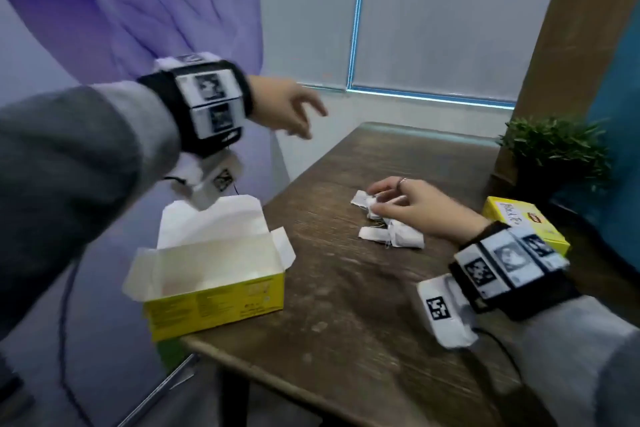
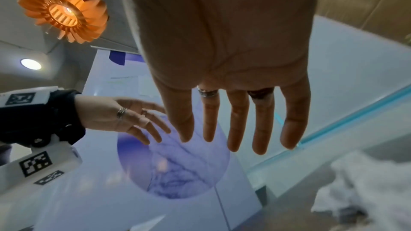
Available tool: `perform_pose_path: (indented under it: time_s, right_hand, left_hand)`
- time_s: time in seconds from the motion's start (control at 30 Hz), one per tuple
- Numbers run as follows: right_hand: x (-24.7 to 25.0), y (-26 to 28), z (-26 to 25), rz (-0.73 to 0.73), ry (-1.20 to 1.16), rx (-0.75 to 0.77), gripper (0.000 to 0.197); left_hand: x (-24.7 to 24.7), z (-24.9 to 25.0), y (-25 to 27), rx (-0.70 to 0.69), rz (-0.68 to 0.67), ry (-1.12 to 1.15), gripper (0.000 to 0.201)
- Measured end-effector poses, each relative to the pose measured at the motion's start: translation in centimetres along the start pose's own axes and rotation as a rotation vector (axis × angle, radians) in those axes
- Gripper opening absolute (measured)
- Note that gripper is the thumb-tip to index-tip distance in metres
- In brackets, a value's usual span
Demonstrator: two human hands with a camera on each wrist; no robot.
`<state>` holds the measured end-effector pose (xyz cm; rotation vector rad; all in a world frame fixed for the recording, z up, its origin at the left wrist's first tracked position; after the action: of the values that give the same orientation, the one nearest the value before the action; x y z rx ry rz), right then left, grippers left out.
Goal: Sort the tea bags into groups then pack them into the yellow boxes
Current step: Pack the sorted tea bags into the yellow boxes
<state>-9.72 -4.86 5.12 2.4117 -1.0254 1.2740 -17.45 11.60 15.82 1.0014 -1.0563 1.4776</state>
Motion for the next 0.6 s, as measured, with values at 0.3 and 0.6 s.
perform_pose_path:
  time_s: [0.3,0.6]
  right_hand:
    - [-10.3,-1.9,-3.1,-0.29,-0.199,-0.112,0.03]
    - [-11.0,-0.3,-1.8,-0.521,-0.375,-0.229,0.041]
  left_hand:
    - [-9.3,-18.3,8.9,0.596,-0.37,0.233,0.097]
    - [-8.6,-13.8,5.2,0.282,-0.151,0.668,0.021]
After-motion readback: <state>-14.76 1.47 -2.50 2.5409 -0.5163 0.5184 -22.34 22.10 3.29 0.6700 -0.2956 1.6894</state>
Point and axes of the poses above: each hand's wrist, its own y-axis away from the middle knuckle, its own x-axis out of the back of the hand, z = x × y, the point moved 8 cm from there along -y, towards the middle knuckle, and after that the axes turned 5 degrees about -x, right-handed, at the moved point
